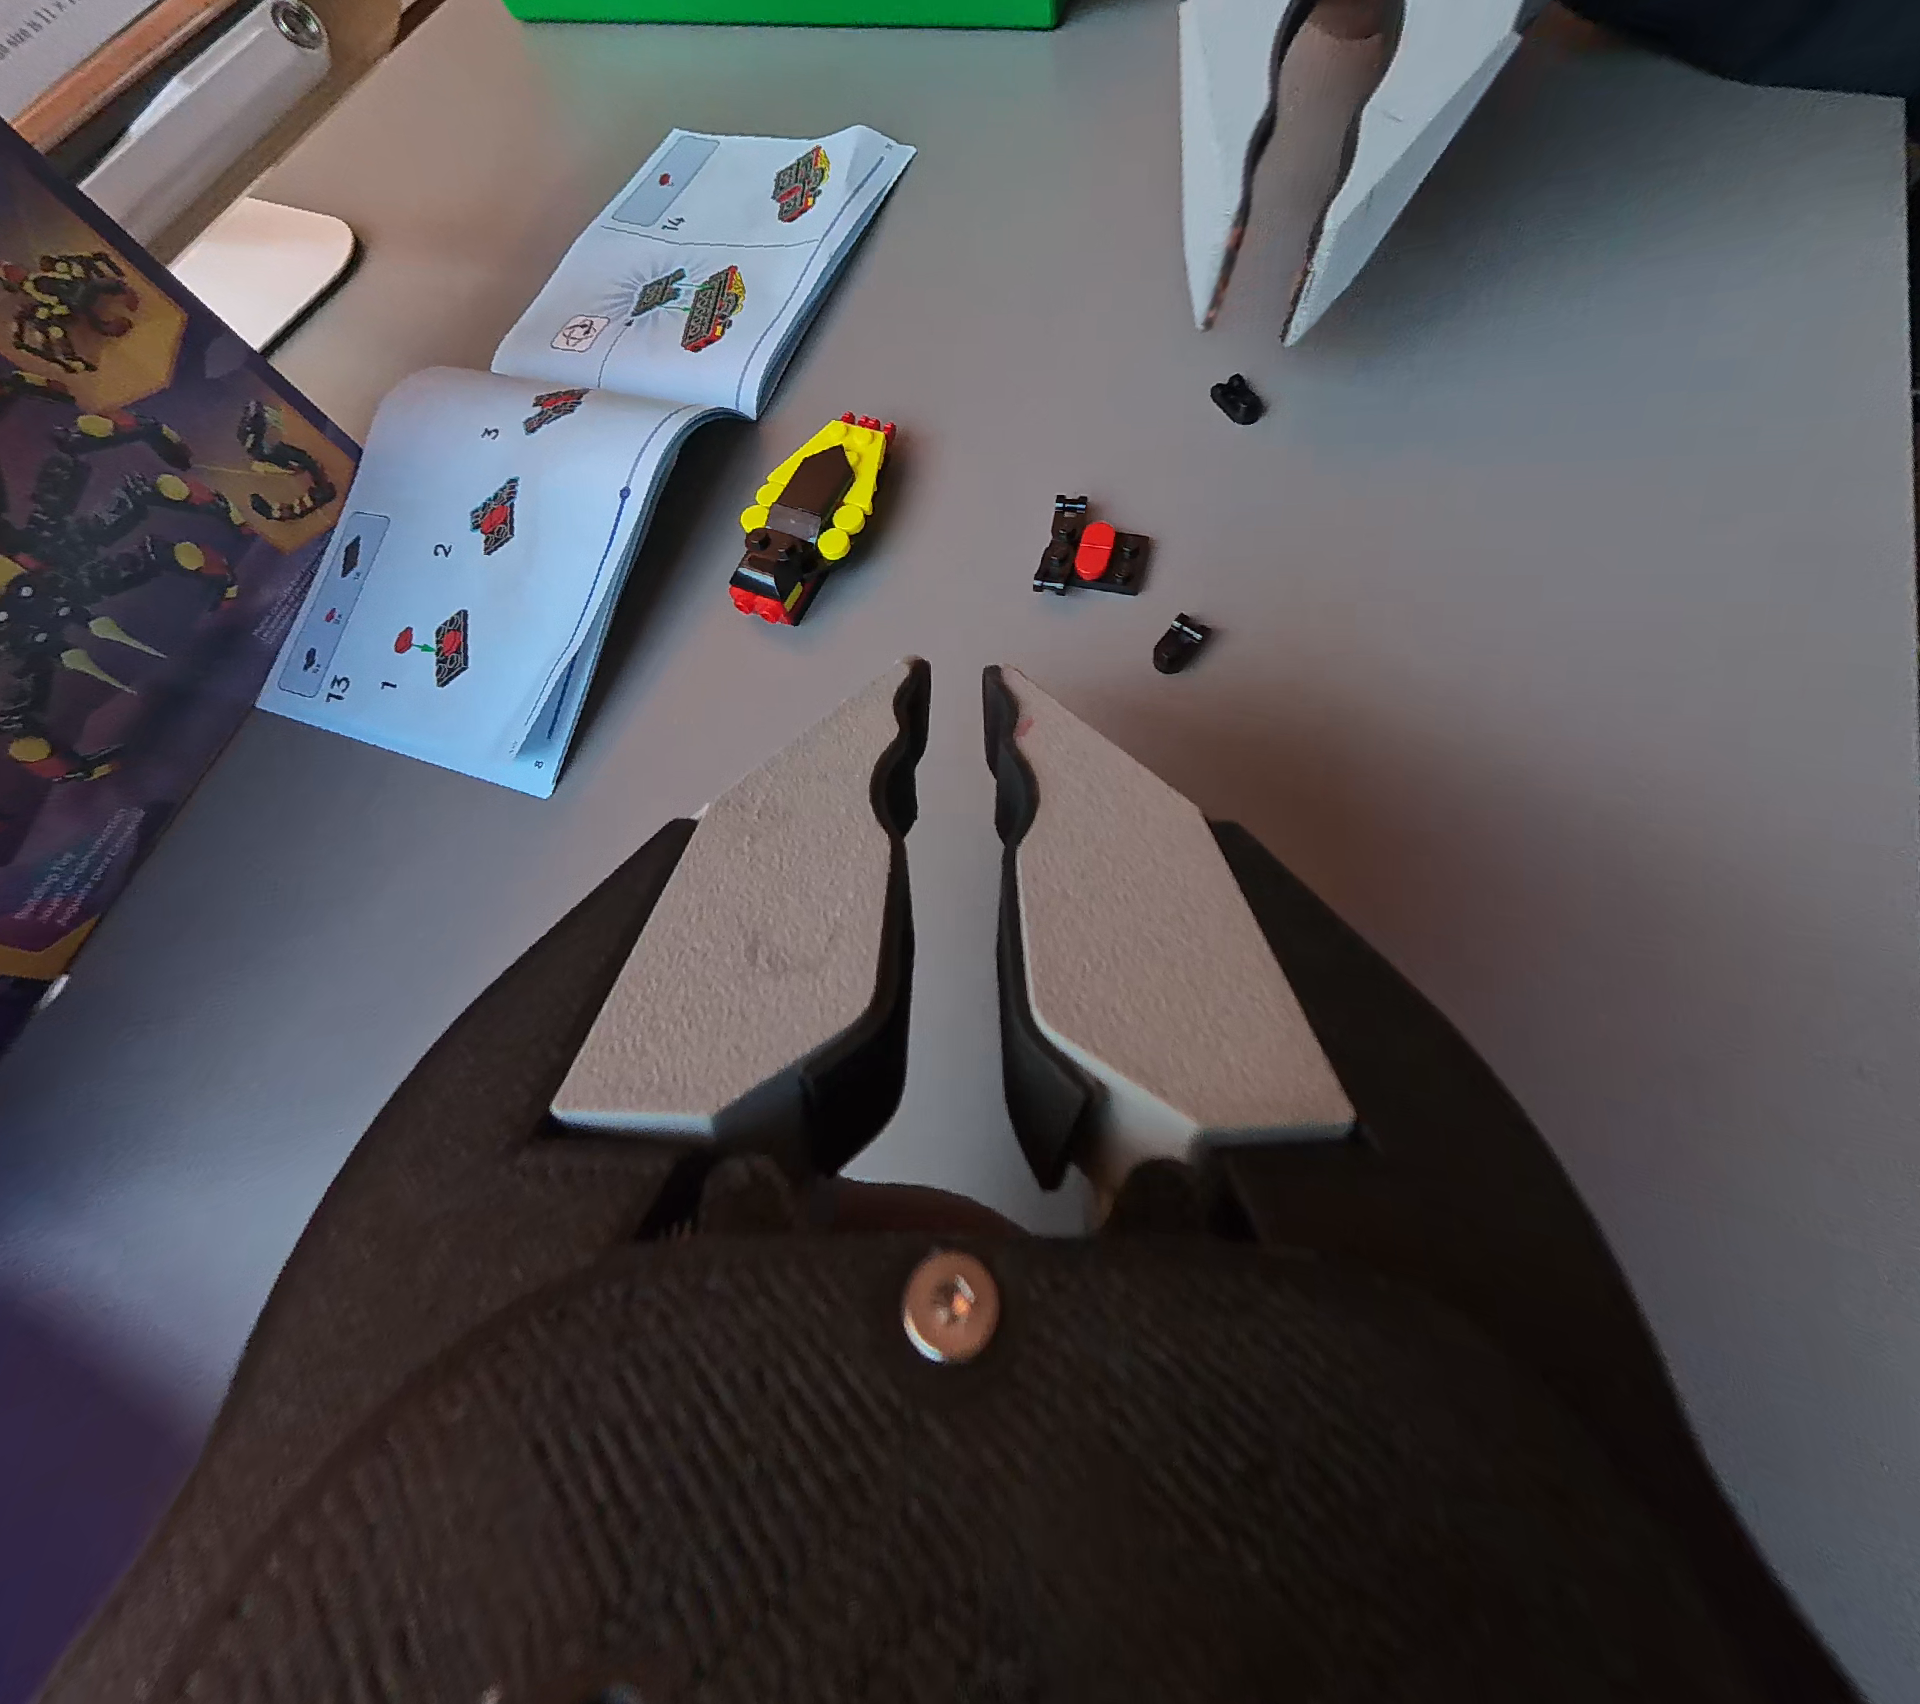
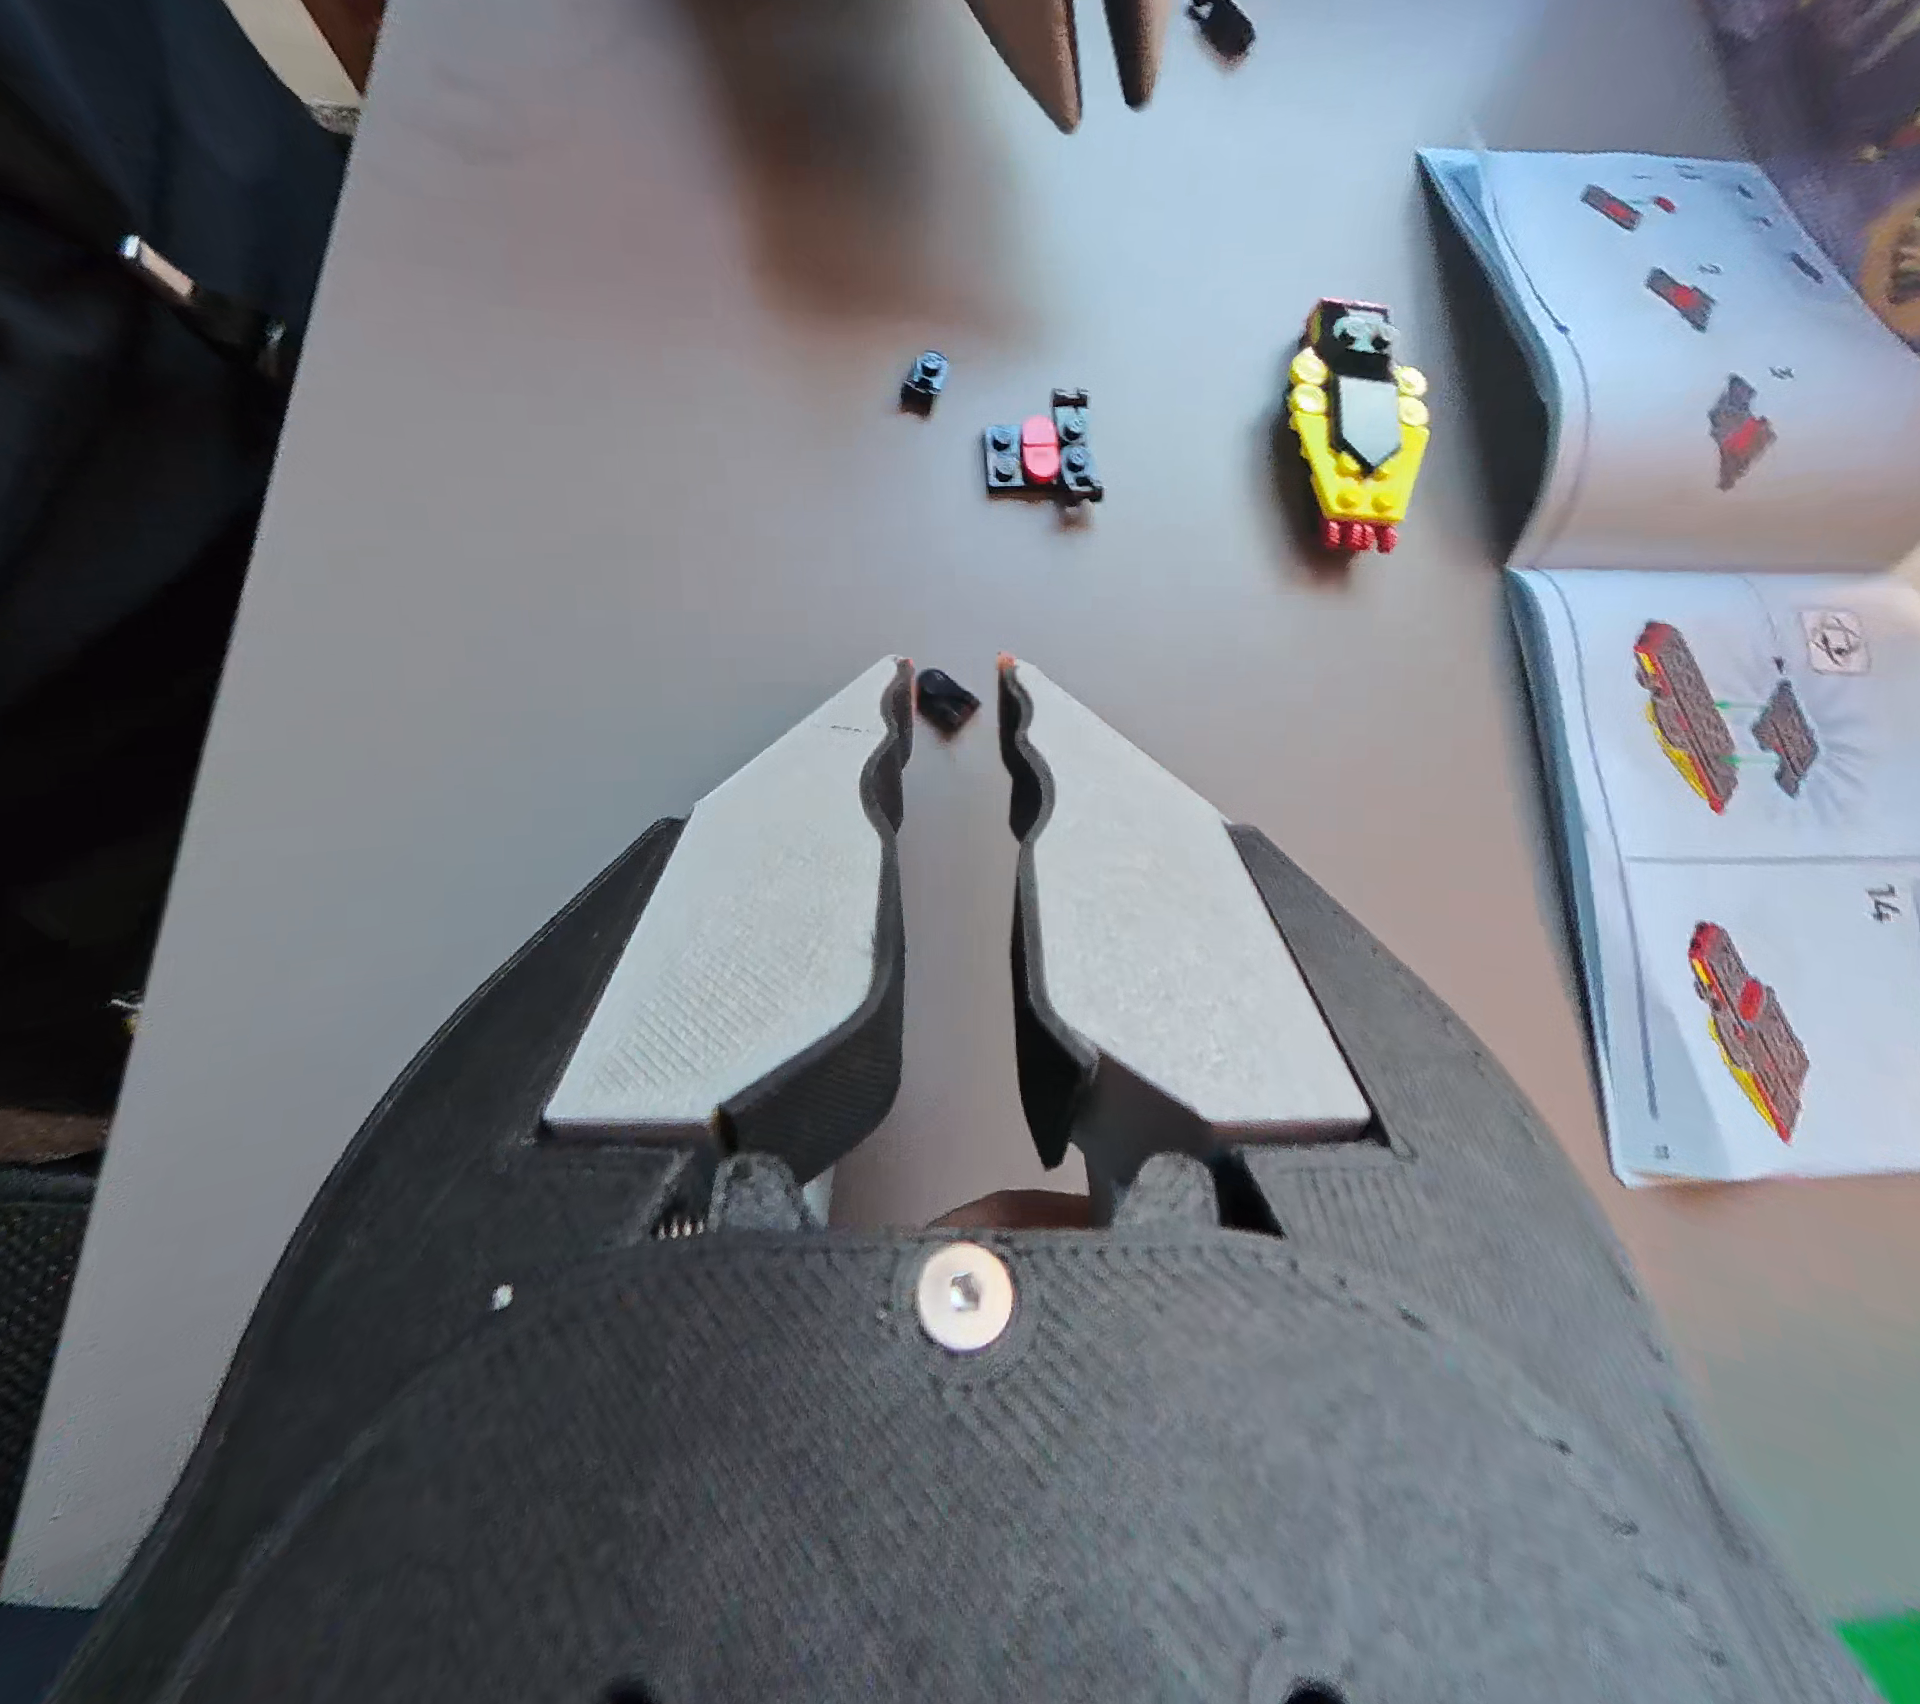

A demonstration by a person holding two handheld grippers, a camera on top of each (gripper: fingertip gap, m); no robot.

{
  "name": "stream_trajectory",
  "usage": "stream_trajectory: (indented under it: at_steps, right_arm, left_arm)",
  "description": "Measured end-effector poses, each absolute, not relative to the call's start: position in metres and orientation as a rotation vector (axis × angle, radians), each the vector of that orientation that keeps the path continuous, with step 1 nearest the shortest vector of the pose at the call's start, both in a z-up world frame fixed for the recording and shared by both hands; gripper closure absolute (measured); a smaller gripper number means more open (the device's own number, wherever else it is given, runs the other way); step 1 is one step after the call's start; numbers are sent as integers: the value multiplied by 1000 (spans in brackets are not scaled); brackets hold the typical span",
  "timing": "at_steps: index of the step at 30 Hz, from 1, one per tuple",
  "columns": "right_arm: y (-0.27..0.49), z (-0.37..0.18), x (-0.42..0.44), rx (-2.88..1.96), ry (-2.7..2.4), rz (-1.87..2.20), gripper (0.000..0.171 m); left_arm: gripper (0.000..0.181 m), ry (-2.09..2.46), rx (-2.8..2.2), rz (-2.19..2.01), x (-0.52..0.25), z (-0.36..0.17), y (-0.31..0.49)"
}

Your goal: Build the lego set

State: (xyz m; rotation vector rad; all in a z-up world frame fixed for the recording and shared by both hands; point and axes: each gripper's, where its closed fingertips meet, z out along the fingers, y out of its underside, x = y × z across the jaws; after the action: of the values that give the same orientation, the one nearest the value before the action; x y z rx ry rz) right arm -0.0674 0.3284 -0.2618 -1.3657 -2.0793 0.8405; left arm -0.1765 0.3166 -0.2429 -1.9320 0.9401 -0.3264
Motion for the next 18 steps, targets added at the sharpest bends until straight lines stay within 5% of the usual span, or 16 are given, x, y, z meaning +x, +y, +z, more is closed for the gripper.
stream_trajectory:
  at_steps: [18]
  right_arm:
    - [330, -278, -75, -1370, -2108, 788, 163]
  left_arm:
    - [173, 963, -1933, -319, -177, -244, 315]
